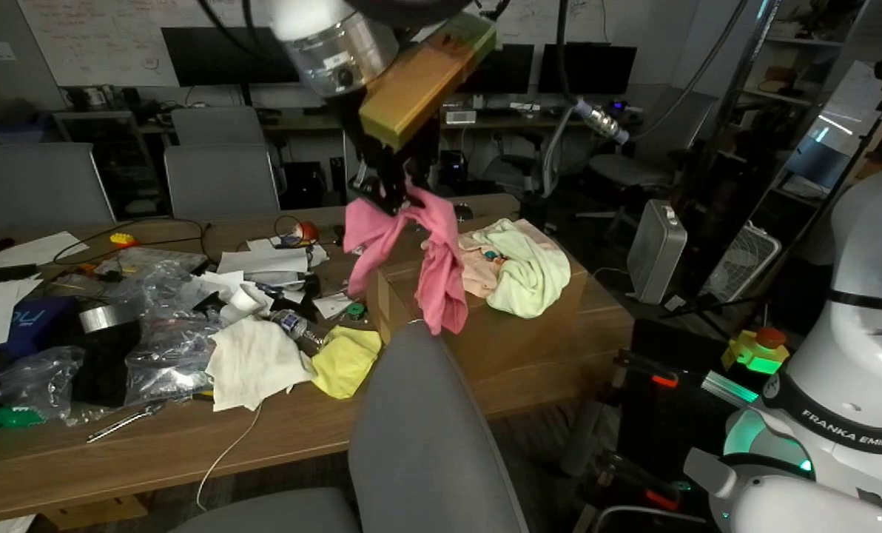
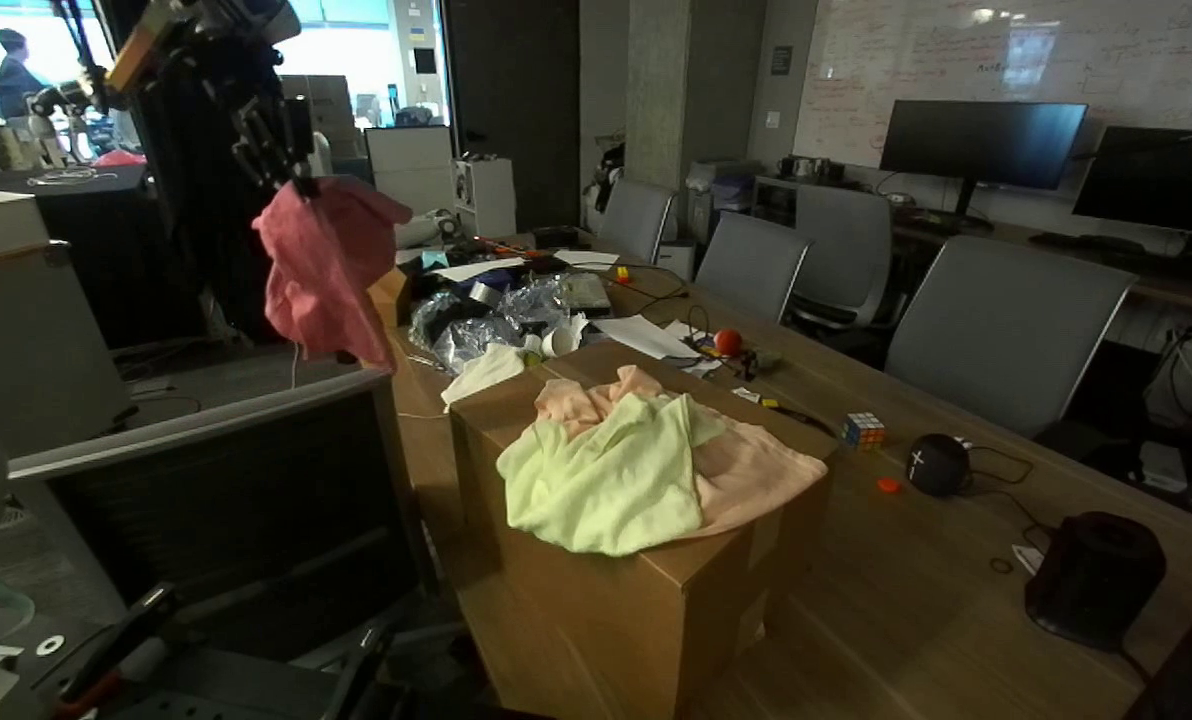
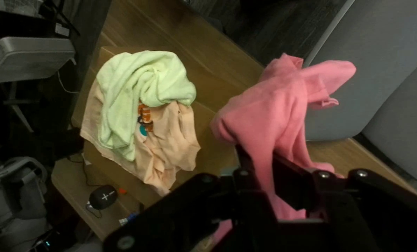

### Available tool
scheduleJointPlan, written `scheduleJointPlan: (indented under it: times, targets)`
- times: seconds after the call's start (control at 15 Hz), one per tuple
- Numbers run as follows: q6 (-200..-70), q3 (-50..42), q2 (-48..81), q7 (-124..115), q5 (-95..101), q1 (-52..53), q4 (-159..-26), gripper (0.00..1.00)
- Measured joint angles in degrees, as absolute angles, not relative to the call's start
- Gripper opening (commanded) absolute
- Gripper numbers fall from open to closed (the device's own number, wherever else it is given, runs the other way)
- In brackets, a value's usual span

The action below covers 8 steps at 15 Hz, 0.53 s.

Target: Put the towels on the table

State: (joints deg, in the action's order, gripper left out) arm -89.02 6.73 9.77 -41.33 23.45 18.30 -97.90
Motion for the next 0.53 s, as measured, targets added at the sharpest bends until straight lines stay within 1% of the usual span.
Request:
scheduleJointPlan:
  times: [0.53]
  targets:
    - [-86.2, 1.2, 2.6, -39.2, 20.0, 5.6, -97.2, 0.04]
